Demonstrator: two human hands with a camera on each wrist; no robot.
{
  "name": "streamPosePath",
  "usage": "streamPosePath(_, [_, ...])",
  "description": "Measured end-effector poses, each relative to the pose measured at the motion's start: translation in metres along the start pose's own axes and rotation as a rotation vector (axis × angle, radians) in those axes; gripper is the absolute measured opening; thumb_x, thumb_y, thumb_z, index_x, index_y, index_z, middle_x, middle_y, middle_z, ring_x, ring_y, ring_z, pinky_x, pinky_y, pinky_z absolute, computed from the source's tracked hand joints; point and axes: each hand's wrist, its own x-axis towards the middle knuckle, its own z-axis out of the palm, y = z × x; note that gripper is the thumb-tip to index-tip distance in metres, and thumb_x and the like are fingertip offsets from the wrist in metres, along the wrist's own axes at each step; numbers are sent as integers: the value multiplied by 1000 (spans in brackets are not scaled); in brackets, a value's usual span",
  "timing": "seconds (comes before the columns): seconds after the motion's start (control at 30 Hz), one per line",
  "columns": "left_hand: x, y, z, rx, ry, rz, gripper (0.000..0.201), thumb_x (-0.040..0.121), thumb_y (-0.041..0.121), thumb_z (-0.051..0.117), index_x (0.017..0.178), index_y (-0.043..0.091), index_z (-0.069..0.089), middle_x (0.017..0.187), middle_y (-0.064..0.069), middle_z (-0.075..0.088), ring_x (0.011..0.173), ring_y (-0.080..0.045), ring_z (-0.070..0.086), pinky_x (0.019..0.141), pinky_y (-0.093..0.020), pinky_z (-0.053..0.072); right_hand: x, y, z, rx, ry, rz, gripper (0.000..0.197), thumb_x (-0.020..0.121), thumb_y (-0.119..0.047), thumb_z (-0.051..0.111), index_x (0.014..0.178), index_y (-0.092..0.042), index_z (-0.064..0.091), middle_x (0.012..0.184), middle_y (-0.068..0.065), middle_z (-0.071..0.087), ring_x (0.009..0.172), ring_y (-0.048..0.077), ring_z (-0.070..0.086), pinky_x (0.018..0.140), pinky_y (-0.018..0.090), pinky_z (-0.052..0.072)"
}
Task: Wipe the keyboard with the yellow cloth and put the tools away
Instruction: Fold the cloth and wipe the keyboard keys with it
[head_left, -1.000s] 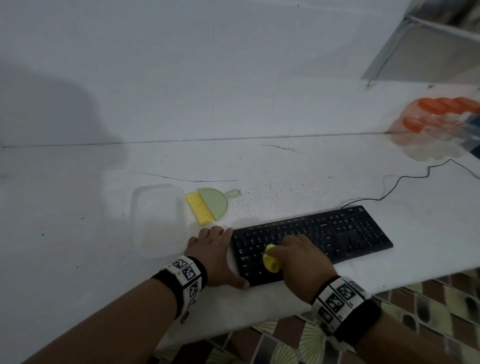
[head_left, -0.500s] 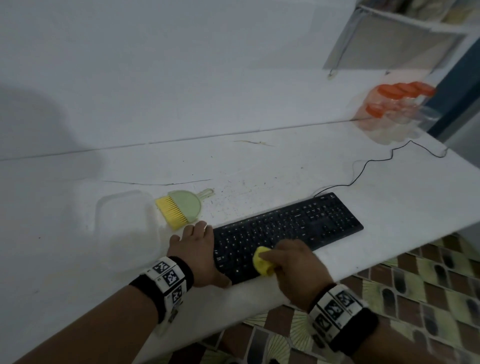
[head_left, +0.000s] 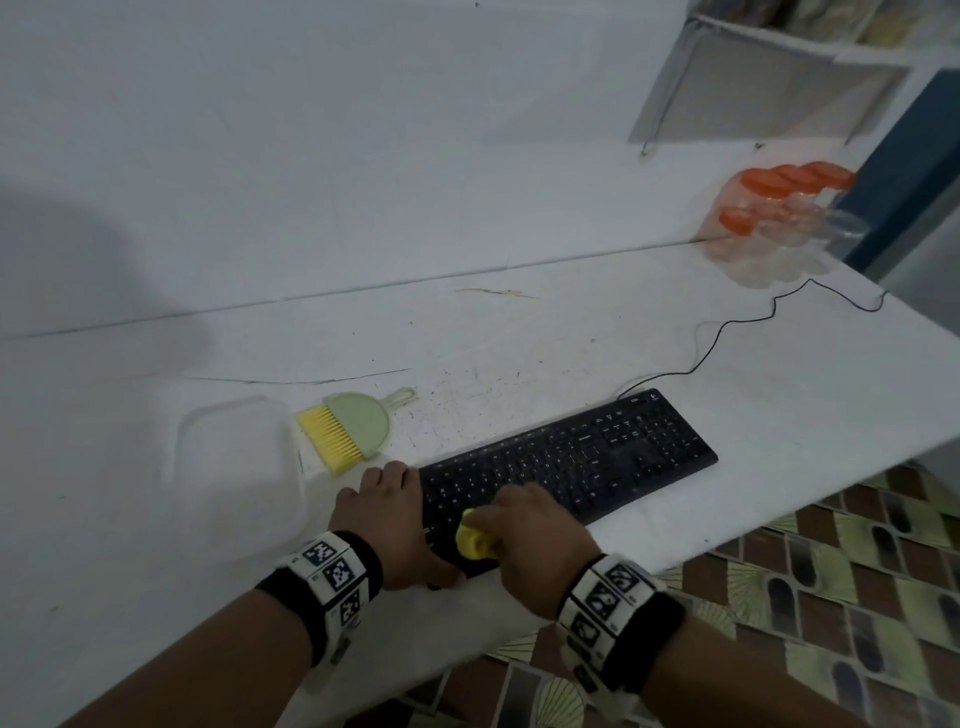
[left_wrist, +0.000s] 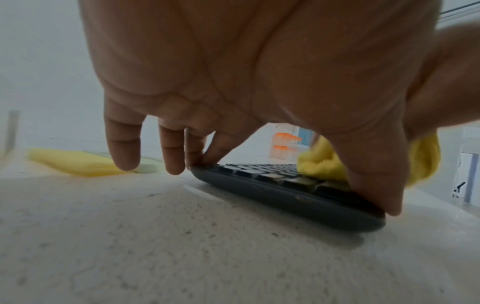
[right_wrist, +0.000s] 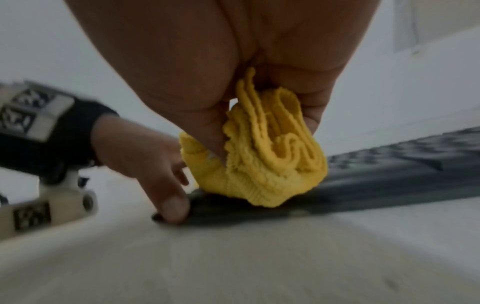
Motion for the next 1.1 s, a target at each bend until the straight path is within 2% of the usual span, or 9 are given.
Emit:
streamPosePath(0.13, [-1,-2,4,-22,2,-1,134,36,102,54,144,24,34,140,0,37,126,-26,39,102,-50,42,0,32,-14,-69,-108,149,52,81,-10,56,127,-35,59,119,2,52,115,26,44,92,40,48])
streamPosePath(0.23, [-1,-2,4,-48,11,8,136,37,102,55,146,25,31,142,2,36,127,-26,38,103,-50,41,-2,46,-27,-149,-76,221,51,83,-9,55,128,-33,57,121,3,53,117,27,44,95,40,48])
streamPosePath(0.33, [-1,-3,5,-49,13,6,137,37,100,56,148,24,30,144,1,35,129,-26,38,103,-50,41,7,16,-16,-79,-16,79,52,81,-9,57,126,-34,59,118,2,55,113,25,45,94,38,46])
streamPosePath(0.43, [-2,-4,6,-49,27,8,135,37,99,57,146,24,32,142,0,37,127,-27,39,101,-50,42,12,-4,1,-46,-61,-56,55,80,-10,57,129,-35,59,118,1,56,111,24,45,92,40,46])
streamPosePath(0.6, [-1,-5,6,-45,9,23,139,41,101,56,151,19,28,145,-1,33,130,-28,36,104,-50,39,4,65,-25,-104,-24,250,38,84,-21,59,119,-37,63,109,-1,60,107,23,54,88,41,52])
streamPosePath(0.73, [0,-3,6,-47,11,27,137,40,101,56,147,20,31,142,0,34,127,-27,37,103,-49,40,8,75,-32,-183,68,448,19,84,-26,58,103,-22,61,105,8,65,98,30,61,78,36,51])
streamPosePath(0.93, [1,-2,6,-30,38,20,130,39,99,56,141,20,36,136,-1,39,123,-26,41,100,-48,42,11,-17,23,-62,34,234,25,83,-16,55,106,-18,62,114,7,57,110,28,54,86,37,50])
streamPosePath(1.0, [0,-2,7,-44,43,19,128,39,98,57,140,22,37,136,0,39,123,-26,41,100,-49,43,10,-11,16,-67,2,211,29,81,-15,55,109,-19,62,115,8,55,111,28,52,87,39,50])
streamPosePath(1.1, [1,-5,9,-53,23,20,132,40,100,55,144,22,33,140,1,36,126,-26,39,102,-49,42,7,47,-12,-129,13,374,30,78,-20,60,107,-24,66,103,5,56,106,29,58,84,35,51])
